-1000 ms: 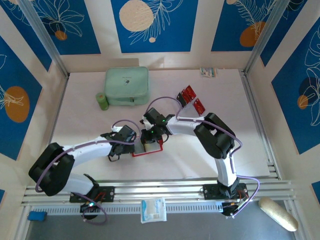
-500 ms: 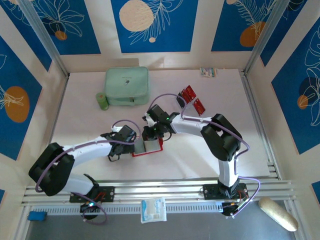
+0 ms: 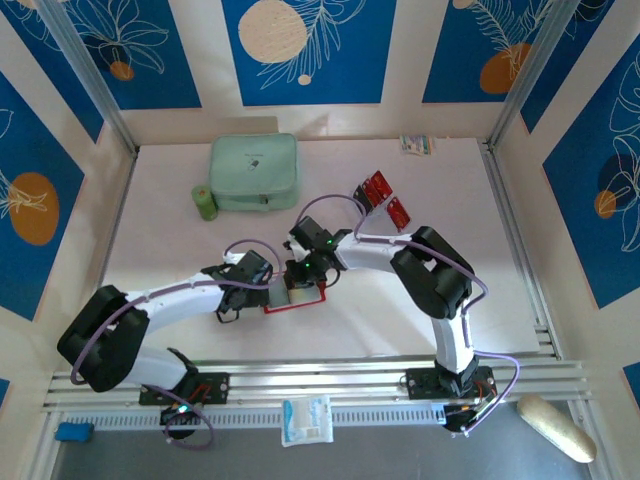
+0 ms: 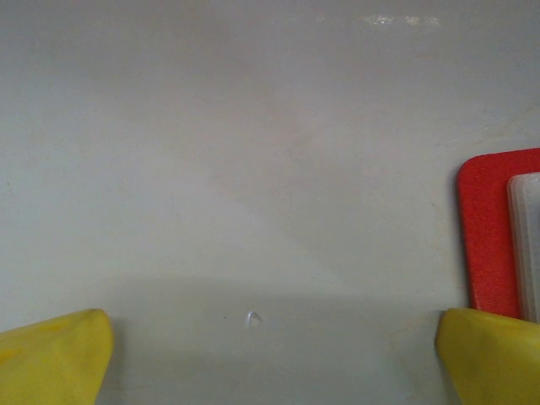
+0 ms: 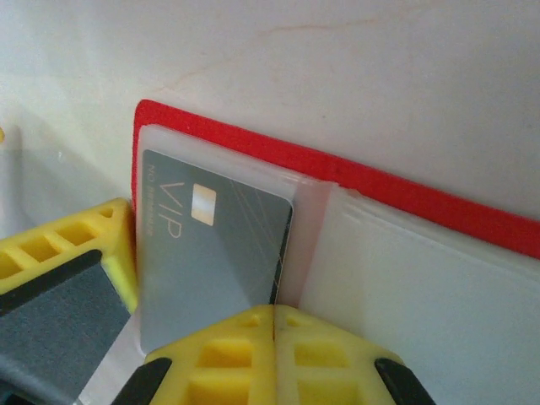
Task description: Put the credit cards into the card holder
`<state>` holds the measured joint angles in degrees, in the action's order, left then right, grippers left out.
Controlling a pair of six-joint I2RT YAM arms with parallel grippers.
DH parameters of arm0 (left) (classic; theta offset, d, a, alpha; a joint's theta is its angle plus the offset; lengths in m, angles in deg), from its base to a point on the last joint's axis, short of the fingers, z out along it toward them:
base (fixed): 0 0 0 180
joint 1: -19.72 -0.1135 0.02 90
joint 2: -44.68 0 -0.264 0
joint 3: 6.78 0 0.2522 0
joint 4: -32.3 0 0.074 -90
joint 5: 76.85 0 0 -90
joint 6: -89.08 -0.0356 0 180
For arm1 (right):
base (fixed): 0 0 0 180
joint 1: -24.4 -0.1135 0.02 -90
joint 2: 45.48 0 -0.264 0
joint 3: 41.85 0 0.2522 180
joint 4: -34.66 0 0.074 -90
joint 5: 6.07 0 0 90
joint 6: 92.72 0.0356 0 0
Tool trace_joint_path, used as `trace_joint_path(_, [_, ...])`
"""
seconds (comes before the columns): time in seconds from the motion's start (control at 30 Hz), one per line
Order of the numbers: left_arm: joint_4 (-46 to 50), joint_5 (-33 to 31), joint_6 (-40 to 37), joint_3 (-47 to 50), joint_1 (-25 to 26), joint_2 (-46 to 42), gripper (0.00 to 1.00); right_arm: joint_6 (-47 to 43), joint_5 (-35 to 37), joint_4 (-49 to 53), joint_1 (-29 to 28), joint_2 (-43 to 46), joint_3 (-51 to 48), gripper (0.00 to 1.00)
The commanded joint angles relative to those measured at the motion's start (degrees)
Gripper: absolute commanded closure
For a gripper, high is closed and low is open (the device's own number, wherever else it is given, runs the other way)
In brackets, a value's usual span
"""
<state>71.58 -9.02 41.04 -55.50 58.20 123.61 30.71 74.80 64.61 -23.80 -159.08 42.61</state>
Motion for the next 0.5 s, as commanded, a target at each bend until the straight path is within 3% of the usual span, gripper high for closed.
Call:
trace_joint_path(0.0, [-0.4, 0.6, -0.1, 0.2, -0.6, 1.0, 0.0, 0.3, -0.7, 2.0, -1.6, -2.0, 1.2, 1.0])
trace_joint_path(0.47, [2.6, 0.3, -0.5, -2.6, -0.7, -2.6, 0.0, 1.1, -0.9, 2.4, -0.2, 3.1, 0.8, 1.0])
